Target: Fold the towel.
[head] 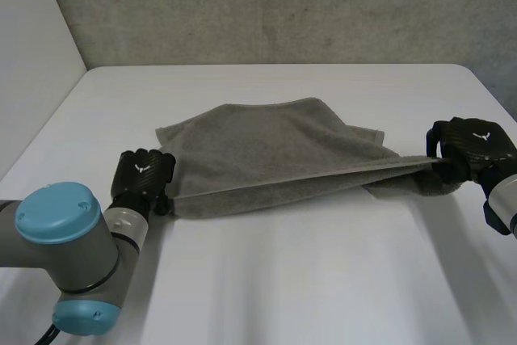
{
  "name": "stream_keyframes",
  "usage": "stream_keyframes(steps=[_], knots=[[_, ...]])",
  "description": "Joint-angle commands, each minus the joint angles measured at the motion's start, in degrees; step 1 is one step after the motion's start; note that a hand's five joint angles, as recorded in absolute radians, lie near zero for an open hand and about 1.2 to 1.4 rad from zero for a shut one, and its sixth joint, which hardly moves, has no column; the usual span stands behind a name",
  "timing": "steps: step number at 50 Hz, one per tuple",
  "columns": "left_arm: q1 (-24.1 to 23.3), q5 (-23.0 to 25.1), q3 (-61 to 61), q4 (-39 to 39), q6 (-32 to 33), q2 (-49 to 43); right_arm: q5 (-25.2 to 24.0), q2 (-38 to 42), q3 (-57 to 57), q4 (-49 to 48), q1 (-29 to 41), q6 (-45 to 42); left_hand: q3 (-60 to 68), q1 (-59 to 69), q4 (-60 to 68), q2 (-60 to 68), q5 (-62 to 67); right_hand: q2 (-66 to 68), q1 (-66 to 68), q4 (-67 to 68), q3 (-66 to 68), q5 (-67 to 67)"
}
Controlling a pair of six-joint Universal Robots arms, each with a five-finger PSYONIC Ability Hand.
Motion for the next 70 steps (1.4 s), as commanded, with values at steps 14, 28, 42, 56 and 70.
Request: stream_keyframes(steps=[14,28,42,56,70], knots=[[-0.27,0.61,-3.04,-1.02,-0.18,3.08,0.51,0.56,0.65,0.44,0.06,-2.98,2.34,2.34,2.23,2.44,-7.55,3.57,3.09,3.10,3.68,3.02],[0.17,0.70,-4.10,-4.00,0.26,2.55,0.51,0.65,0.65,0.35,-0.03,-3.07,-7.96,-7.96,-8.07,-7.86,-17.85,3.57,3.09,3.10,3.68,3.02],[0.17,0.61,-3.57,-6.29,3.43,2.11,0.68,0.65,0.39,0.35,-0.38,-3.07,15.43,15.42,15.31,15.53,5.53,3.57,3.09,3.10,3.68,3.02],[1.40,0.26,-0.14,-12.53,3.25,27.51,-0.28,-14.44,-13.03,19.30,-0.47,-3.95,26.00,26.00,25.89,26.10,16.11,3.57,3.09,3.10,3.68,3.02],[1.23,0.34,18.56,-36.24,3.52,31.68,-0.73,-5.98,-38.71,48.22,1.54,-24.73,26.00,26.00,25.89,26.10,16.11,3.57,3.09,3.10,3.68,3.02]])
